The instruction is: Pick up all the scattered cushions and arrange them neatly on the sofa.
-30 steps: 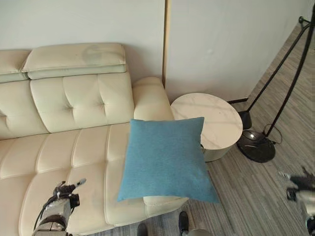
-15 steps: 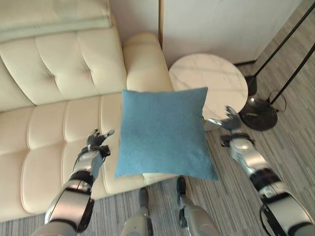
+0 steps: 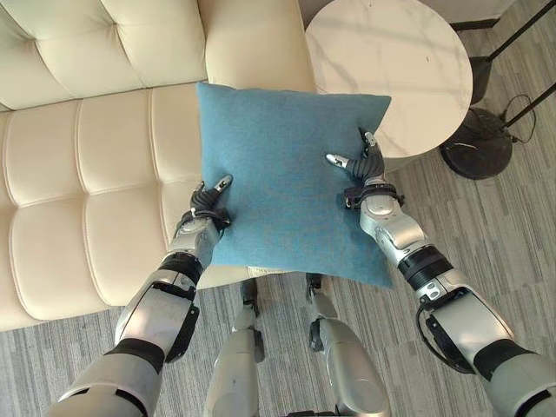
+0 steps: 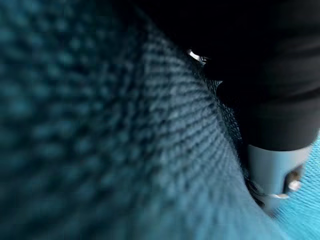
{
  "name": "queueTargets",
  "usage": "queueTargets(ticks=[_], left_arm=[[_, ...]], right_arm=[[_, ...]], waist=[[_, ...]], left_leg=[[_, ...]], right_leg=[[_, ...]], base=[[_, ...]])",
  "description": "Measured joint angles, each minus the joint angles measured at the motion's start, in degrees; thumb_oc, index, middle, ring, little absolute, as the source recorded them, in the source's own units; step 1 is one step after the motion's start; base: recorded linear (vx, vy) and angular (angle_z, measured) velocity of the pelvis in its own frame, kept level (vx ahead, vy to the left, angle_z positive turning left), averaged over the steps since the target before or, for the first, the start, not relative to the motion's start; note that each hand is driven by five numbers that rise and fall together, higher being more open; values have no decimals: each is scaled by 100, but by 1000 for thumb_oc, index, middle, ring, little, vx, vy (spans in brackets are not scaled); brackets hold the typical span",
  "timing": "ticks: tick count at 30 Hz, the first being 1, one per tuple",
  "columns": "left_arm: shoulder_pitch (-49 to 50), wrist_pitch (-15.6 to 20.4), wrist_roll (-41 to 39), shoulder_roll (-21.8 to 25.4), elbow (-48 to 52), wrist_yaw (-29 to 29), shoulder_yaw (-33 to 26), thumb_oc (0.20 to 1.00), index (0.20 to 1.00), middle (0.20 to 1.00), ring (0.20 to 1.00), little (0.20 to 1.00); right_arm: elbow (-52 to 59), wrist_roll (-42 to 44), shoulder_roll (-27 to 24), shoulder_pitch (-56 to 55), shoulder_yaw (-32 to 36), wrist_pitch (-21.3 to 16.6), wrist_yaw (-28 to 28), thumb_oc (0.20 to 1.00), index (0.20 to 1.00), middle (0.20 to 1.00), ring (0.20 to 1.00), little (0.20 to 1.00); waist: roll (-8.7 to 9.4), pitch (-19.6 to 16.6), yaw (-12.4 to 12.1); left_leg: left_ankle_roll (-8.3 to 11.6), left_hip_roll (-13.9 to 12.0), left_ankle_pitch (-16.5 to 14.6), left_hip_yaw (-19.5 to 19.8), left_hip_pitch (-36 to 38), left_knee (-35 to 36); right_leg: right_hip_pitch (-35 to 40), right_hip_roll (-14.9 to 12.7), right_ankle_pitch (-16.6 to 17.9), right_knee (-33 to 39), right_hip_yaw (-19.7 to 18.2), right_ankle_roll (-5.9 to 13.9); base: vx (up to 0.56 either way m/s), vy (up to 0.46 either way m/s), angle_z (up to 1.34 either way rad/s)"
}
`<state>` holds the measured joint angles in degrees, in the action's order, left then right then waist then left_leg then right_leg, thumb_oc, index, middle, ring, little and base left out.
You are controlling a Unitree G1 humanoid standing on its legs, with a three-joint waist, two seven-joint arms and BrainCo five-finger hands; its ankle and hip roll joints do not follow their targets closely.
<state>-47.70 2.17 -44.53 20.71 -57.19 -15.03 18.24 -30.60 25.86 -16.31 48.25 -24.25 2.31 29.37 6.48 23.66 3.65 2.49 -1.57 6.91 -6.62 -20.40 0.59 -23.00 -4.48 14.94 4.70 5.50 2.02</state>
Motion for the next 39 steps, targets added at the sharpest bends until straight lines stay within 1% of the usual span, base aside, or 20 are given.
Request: queueTargets(ticks=[1, 3, 11, 12, 15, 17, 19, 21, 23, 24, 25, 27, 29, 31, 32, 33, 34, 35, 36, 39], left_arm=[[158, 46, -7, 144, 350, 5, 194, 200, 200, 200, 200, 200], [278, 46, -40, 320, 665, 18, 426, 200, 200, 200, 200, 200], [443, -10, -376, 480, 1413, 58, 619, 200, 200, 200, 200, 200], [511, -11, -438, 475, 1544, 58, 645, 200, 200, 200, 200, 200], [678, -11, -613, 476, 1728, 58, 640, 200, 200, 200, 200, 200], [948, 13, -768, 469, 2083, 58, 621, 200, 200, 200, 200, 200], [1105, 16, -888, 454, 2272, 56, 540, 200, 200, 200, 200, 200], [1471, 35, -891, 431, 2802, 14, 290, 200, 200, 200, 200, 200], [1836, 98, -805, 377, 3398, -105, 47, 200, 200, 200, 200, 200], [2040, 103, -505, 341, 3729, -236, -167, 200, 200, 200, 200, 200], [2158, 105, -300, 273, 3921, -310, -229, 200, 200, 200, 200, 200], [2544, 228, 774, 126, 4544, -571, -552, 200, 200, 200, 200, 200], [2907, 306, 1821, 25, 5130, -880, -792, 200, 200, 200, 200, 200], [3038, 343, 2609, 16, 5495, -1173, -972, 200, 200, 200, 200, 200], [3106, 407, 3029, 4, 5752, -1355, -1105, 200, 200, 200, 200, 200], [3182, 413, 3328, 6, 5949, -1489, -1222, 200, 200, 200, 200, 200], [3384, 420, 3841, 12, 6346, -1745, -1459, 200, 200, 200, 200, 200], [3419, 426, 3924, 9, 6415, -1792, -1485, 200, 200, 200, 200, 200], [3559, 570, 4390, -11, 6719, -2099, -1623, 200, 200, 200, 200, 200], [3900, 746, 4589, 8, 7205, -2355, -1658, 200, 200, 200, 200, 200]], right_arm=[[258, 21, -103, -199, -2, -108, -5, 200, 200, 200, 200, 200], [472, 258, -223, -376, 1, -160, -51, 200, 200, 200, 200, 200], [765, 1202, -409, -711, 64, -414, -296, 200, 200, 200, 200, 200], [766, 1545, -404, -823, 84, -569, -390, 200, 200, 200, 200, 200], [767, 2080, -363, -960, 138, -724, -525, 200, 200, 200, 200, 200], [866, 2443, -310, -1211, 235, -866, -685, 200, 200, 200, 200, 200], [867, 2560, -301, -1327, 241, -947, -739, 200, 200, 200, 200, 200], [940, 2559, -325, -1460, 264, -970, -764, 200, 200, 200, 200, 200], [1252, 2232, -420, -1669, 300, -934, -765, 200, 200, 200, 200, 200], [1462, 1708, -530, -1792, 352, -915, -766, 200, 200, 200, 200, 200], [1603, 1420, -550, -1862, 349, -899, -768, 200, 200, 200, 200, 200], [2184, 174, -789, -2042, 460, -819, -799, 200, 200, 200, 200, 200], [2617, -854, -934, -2146, 536, -824, -799, 200, 200, 200, 200, 200], [2917, -1561, -926, -2190, 663, -822, -752, 200, 200, 200, 200, 200], [3160, -1941, -878, -2216, 713, -857, -695, 200, 200, 200, 200, 200], [3351, -2196, -880, -2220, 741, -853, -645, 200, 200, 200, 200, 200], [3740, -2645, -891, -2250, 721, -859, -545, 200, 200, 200, 200, 200], [3814, -2724, -891, -2266, 715, -863, -531, 200, 200, 200, 200, 200], [4125, -3223, -862, -2421, 686, -1083, -371, 200, 200, 200, 200, 200], [4480, -3705, -797, -2606, 687, -1174, -67, 200, 200, 200, 200, 200]], waist=[[4, 4, -19], [11, 8, -39], [11, 8, -78], [11, 8, -87], [11, 8, -101], [11, 8, -120], [9, 7, -129], [6, 5, -141], [3, 4, -146], [-1, 4, -155], [-5, 1, -159], [-37, -6, -203], [-79, -24, -252], [-137, -56, -310], [-208, -154, -402], [-241, -179, -439], [-332, -227, -457], [-344, -233, -469], [-478, -386, -623], [-538, -532, -767]], left_leg=[[-1, 7, 1, 4, -45, -5], [-6, 29, 5, 11, -42, -1], [-35, 85, 26, 94, -23, 4], [-36, 84, 28, 118, 30, 27], [-43, 83, 35, 114, 169, 91], [-44, 80, 37, 119, 325, 163], [-69, 80, 57, 122, 422, 206], [-77, 82, 69, 119, 564, 283], [-74, 78, 87, 121, 638, 319], [-74, 73, 88, 129, 690, 324], [-72, 72, 90, 129, 715, 335], [-10, 66, 47, 159, 898, 401], [0, 47, 34, 247, 1086, 401], [1, 35, 17, 364, 1229, 424], [-41, 25, -11, 449, 1246, 432], [-58, 26, -23, 478, 1264, 435], [-58, 28, -22, 590, 1309, 427], [-57, 27, -21, 605, 1336, 424], [-40, 28, -19, 722, 1469, 401], [-19, 68, -13, 857, 1590, 400]], right_leg=[[-40, -4, -7, 0, -2, 10], [-38, -12, 13, 0, 1, -3], [25, -89, 24, 0, 68, 12], [77, -89, 23, 0, 74, 12], [182, -88, 20, 0, 74, 15], [297, -87, -1, 0, 75, 26], [373, -84, -2, 1, 75, 27], [470, -83, -9, 1, 79, 30], [522, -79, -11, 1, 81, 27], [582, -77, -14, 1, 87, 26], [603, -75, -14, 1, 85, 26], [784, -71, -88, 2, 90, 48], [1011, -57, -136, 2, 152, 22], [1211, -48, -219, 2, 258, 17], [1265, -38, -272, 2, 296, 53], [1307, -40, -285, 1, 333, 23], [1398, -43, -295, 1, 431, 8], [1427, -42, -299, 2, 447, 4], [1640, -42, -374, 1, 557, 11], [1833, -75, -443, 1, 586, 43]], base=[[29, 38, 3], [24, 25, 3], [6, 2, 6], [3, -3, 5], [0, 0, 0], [0, 0, 0], [15, 4, -2], [57, 6, -5], [45, 0, -1], [71, -5, 1], [60, -5, 4], [111, 0, 6], [79, 0, 18], [47, 29, 30], [61, 65, 26], [82, 58, 36], [59, 61, 26], [72, 69, 48], [47, 58, 38], [8, 46, 32]])
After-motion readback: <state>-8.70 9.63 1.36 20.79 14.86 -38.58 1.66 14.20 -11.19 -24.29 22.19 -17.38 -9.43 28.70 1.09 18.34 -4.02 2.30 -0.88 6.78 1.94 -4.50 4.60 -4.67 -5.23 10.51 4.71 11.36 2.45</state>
